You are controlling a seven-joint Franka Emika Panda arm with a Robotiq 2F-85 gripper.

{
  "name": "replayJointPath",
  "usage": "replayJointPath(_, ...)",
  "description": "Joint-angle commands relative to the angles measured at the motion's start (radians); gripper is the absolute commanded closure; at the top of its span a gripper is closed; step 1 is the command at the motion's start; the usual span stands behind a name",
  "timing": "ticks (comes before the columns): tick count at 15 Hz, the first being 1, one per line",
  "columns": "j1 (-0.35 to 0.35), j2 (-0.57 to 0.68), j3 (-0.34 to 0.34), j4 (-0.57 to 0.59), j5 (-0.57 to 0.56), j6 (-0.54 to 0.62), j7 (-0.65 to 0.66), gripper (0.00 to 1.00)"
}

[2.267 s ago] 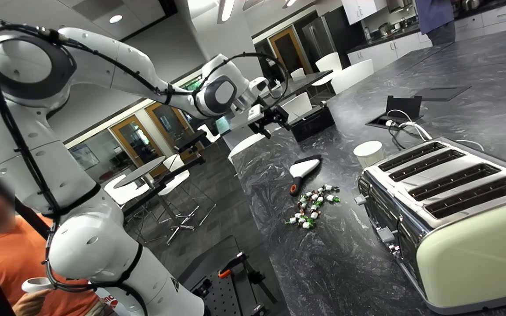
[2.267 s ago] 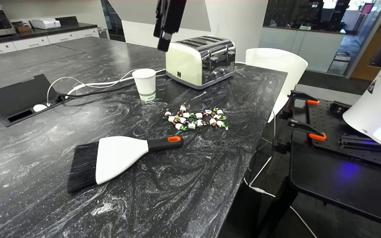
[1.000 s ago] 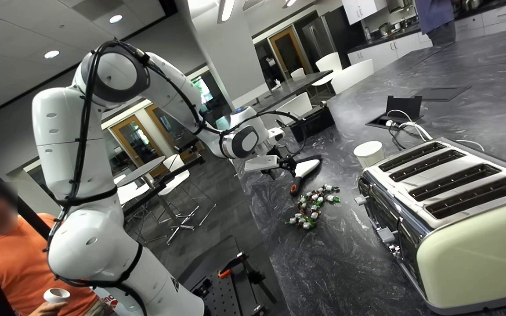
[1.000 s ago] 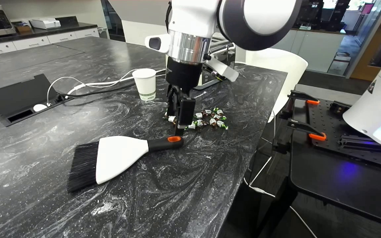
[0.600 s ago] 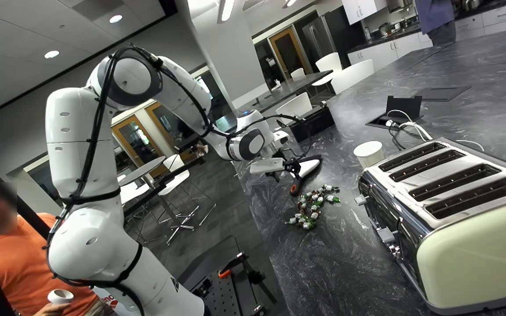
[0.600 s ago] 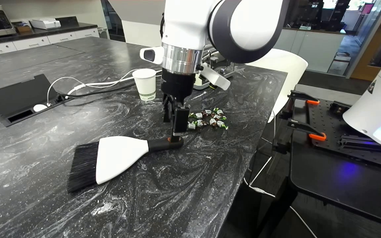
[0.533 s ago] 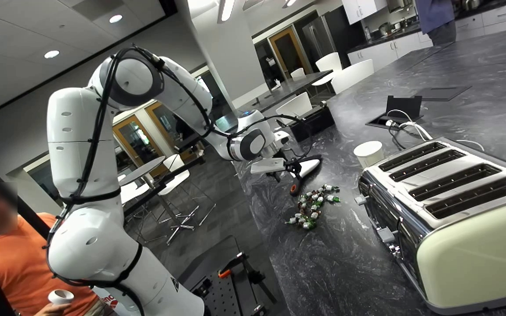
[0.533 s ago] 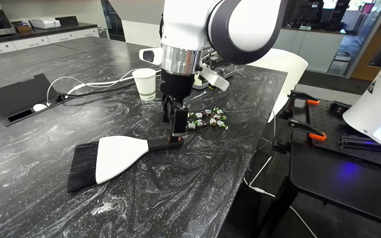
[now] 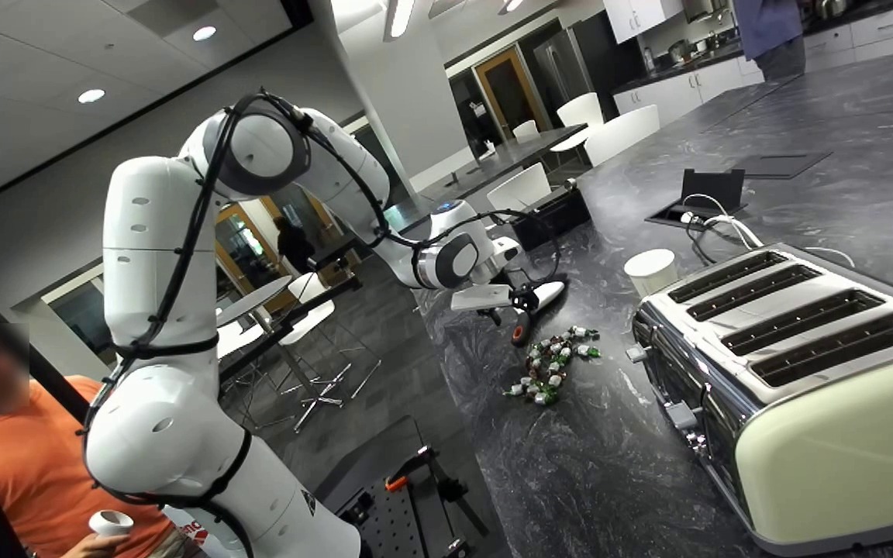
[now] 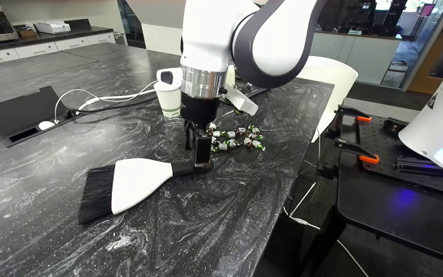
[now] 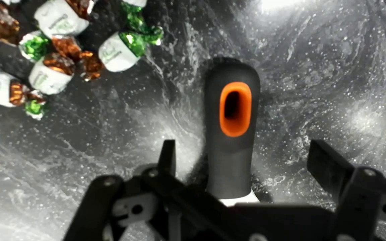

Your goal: Pick up the broom and sweep some of the candy to the right

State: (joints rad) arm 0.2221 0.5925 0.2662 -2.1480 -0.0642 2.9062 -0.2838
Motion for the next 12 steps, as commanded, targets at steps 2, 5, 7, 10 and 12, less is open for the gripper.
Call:
replayJointPath(2, 0.018, 0.029, -0.014, 0.039, -0.028, -0.005, 0.043, 0.0)
replayJointPath(5, 0.022, 0.037, -0.016, 0.041, -0.029, -0.001, 0.046, 0.0)
replayJointPath(7, 0.016, 0.039, -0.008, 0.032, -0.023, 0.014, 0.048, 0.0)
replayJointPath(10, 0.017, 0.039, -0.012, 0.017, -0.021, 0.043, 0.065, 0.0)
replayJointPath(12, 0.015, 0.041, -0.011, 0.013, -0.018, 0.06, 0.077, 0.0)
